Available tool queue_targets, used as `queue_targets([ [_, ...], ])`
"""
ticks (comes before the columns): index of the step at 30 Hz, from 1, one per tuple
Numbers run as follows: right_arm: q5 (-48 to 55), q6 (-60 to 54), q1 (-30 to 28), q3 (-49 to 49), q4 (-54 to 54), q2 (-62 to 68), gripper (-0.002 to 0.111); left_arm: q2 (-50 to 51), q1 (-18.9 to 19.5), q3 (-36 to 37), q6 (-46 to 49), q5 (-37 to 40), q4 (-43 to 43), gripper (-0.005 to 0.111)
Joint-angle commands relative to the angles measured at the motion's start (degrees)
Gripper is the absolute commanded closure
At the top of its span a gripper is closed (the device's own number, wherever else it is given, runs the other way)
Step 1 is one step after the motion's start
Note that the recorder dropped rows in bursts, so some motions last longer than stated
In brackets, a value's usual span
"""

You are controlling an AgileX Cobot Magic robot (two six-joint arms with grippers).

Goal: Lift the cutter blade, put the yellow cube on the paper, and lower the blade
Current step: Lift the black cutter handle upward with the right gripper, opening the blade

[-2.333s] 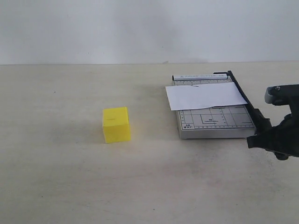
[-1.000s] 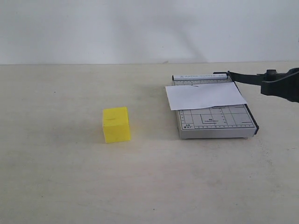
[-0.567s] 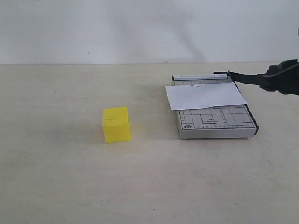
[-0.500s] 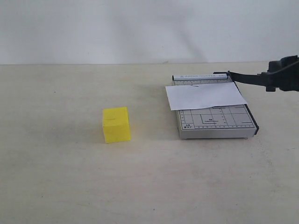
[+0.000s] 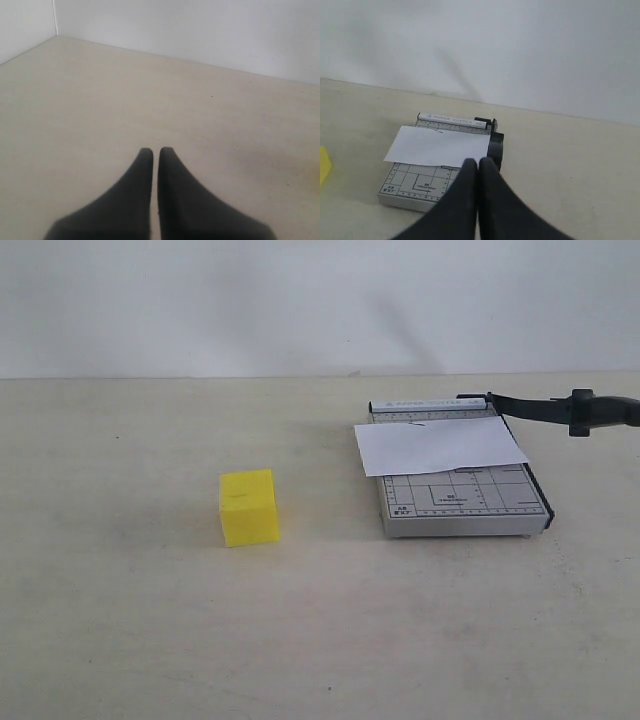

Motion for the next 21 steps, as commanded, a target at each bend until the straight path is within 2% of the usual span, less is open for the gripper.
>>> queue_targets([
  [1, 1.9, -2.5, 0.2, -0.2, 0.0, -11.3, 0.109, -0.2, -0.4, -0.1, -0.5, -0.5, -0.2, 0.102],
  [5, 4.6, -2.7, 0.2, 2.5, 0.5, -17.6, 0.109, -0.2, -0.4, -0.1, -0.2, -2.7, 0.1, 0.102],
  [8, -0.3, 1.9, 0.2, 9.9, 5.1, -17.7, 0.109, -0.2, -0.4, -0.1, -2.5, -6.7, -13.2, 0.102],
  [11, -3.6, 3.9, 0.2, 14.8, 5.0, -17.7, 0.109, -0.2, -0.4, -0.1, -2.5, -9.2, -28.7, 0.102],
  [14, -5.8, 3.9, 0.2, 16.4, 4.1, -17.7, 0.109, -0.2, -0.4, -0.1, -2.5, -9.2, -36.7, 0.102],
  [21, -1.9, 3.4, 0.2, 16.5, 2.3, -17.7, 0.109, -0.2, -0.4, -0.1, -0.5, -9.7, -38.6, 0.102],
])
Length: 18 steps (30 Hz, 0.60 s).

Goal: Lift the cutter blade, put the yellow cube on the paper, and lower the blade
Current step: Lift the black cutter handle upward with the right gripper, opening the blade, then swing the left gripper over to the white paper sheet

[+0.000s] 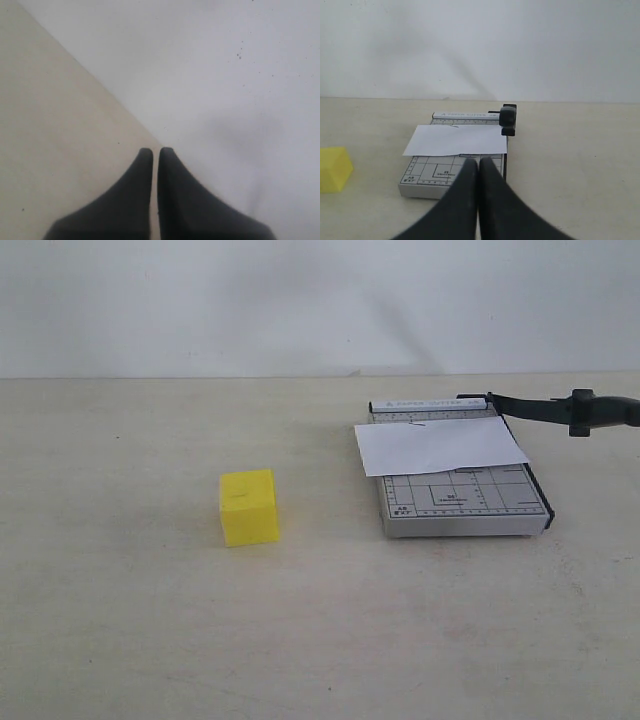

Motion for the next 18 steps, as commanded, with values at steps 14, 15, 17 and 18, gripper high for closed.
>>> queue_targets([
  [14, 4.5, -0.6, 0.2, 0.4, -3.7, -0.3, 0.109, 9.2, -0.4, -19.2, 8.9, -13.9, 12.6, 0.102],
  [15, 4.3, -0.6, 0.2, 0.4, -3.7, -0.3, 0.109, 14.9, -0.4, -23.9, 8.9, -8.4, 13.6, 0.102],
  [17, 4.2, -0.6, 0.2, 0.4, -3.7, -0.3, 0.109, 26.7, -0.4, -33.4, 10.3, 3.0, 13.6, 0.102],
  [18, 4.2, -0.6, 0.2, 0.4, -3.7, -0.3, 0.109, 33.3, -0.4, -37.5, 14.2, 8.6, 13.1, 0.102],
])
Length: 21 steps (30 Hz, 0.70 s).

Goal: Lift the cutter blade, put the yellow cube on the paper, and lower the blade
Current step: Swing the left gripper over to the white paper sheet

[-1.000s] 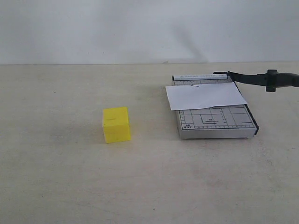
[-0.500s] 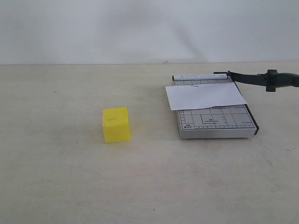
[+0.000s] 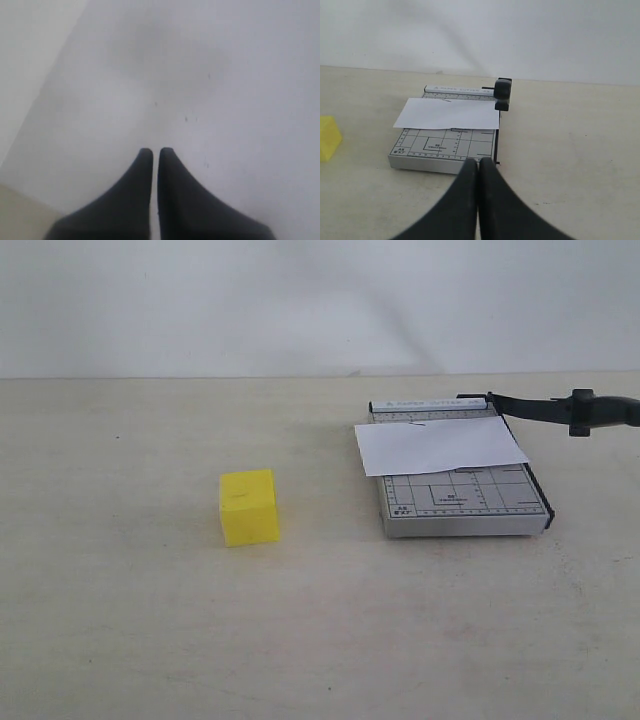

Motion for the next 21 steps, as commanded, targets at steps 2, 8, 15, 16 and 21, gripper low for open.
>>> queue_targets([
  [2, -0.3, -0.5, 0.2, 0.2, -0.7, -0.3, 0.109, 30.7, -0.4, -19.4, 17.0, 26.8, -2.3, 0.102],
  [8, -0.1, -0.5, 0.2, 0.2, -0.7, -0.3, 0.109, 49.6, -5.7, -25.3, 49.2, 36.3, -35.1, 0.102],
  [15, 0.0, -0.5, 0.2, 0.2, -0.7, -0.3, 0.109, 61.0, -29.3, -25.3, 56.3, 23.8, -41.7, 0.102],
  [16, 0.2, -0.5, 0.2, 0.2, -0.7, -0.3, 0.109, 64.0, -34.4, -25.5, 56.3, 21.5, -42.2, 0.102],
  [21, -3.2, -0.5, 0.2, 2.6, -0.7, -0.3, 0.109, 83.3, -49.4, -37.6, 58.9, 6.0, -42.0, 0.102],
])
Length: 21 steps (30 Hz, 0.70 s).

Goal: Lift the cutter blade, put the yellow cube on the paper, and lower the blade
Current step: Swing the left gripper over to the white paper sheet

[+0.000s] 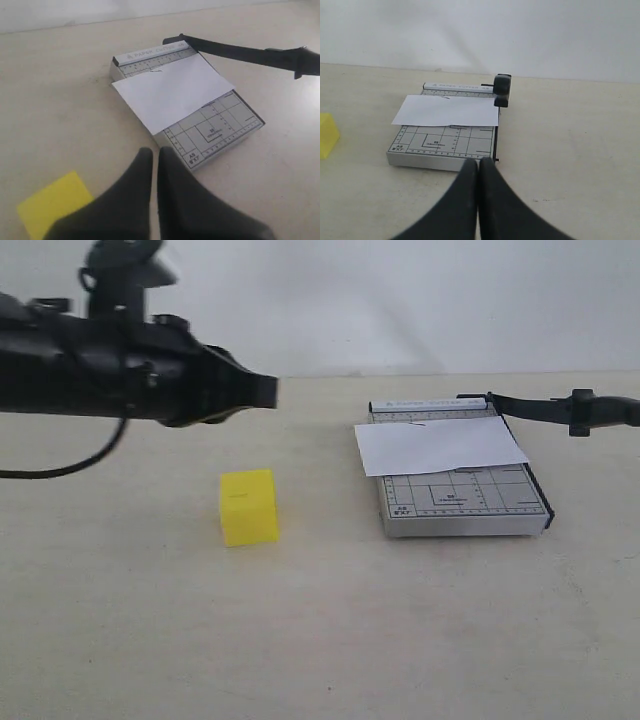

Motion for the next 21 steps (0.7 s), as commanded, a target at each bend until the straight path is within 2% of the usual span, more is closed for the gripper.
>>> queue_targets([
  [1, -2.3, -0.5, 0.2, 1.3, -0.3, -0.3, 0.109, 14.4, -5.9, -11.7, 2.3, -5.4, -0.6, 0.102],
  [2, -2.1, -0.5, 0.2, 1.3, -0.1, -0.3, 0.109, 20.6, -6.1, -18.2, 2.3, -4.6, -0.6, 0.102],
  [3, -2.0, -0.5, 0.2, 1.3, -0.1, -0.3, 0.109, 23.1, -6.1, -21.6, 2.3, -3.6, -0.6, 0.102],
  [4, -1.9, -0.5, 0.2, 1.3, 0.5, -0.3, 0.109, 28.9, -6.1, -27.9, 2.3, 0.2, -0.6, 0.102],
  [5, -1.7, -0.5, 0.2, 1.3, 0.9, -0.3, 0.109, 33.3, -6.1, -32.0, 2.3, 4.5, -0.5, 0.102],
  [7, -1.3, -0.5, 0.2, 1.3, 0.9, -0.3, 0.109, 38.0, -6.6, -36.6, 1.8, 7.3, -0.7, 0.102],
  [11, -1.1, -0.5, 0.2, 1.3, 0.9, -0.3, 0.109, 42.4, -7.0, -39.5, 1.8, 4.5, -0.7, 0.102],
  [15, -1.1, -0.5, 0.2, 1.3, 0.9, -0.3, 0.109, 45.7, -7.3, -42.4, 1.8, 4.2, 2.7, 0.102],
  [21, -1.0, -0.5, 0.2, 1.3, 0.9, -0.3, 0.109, 48.8, -7.4, -46.3, 1.8, 4.5, 2.9, 0.102],
])
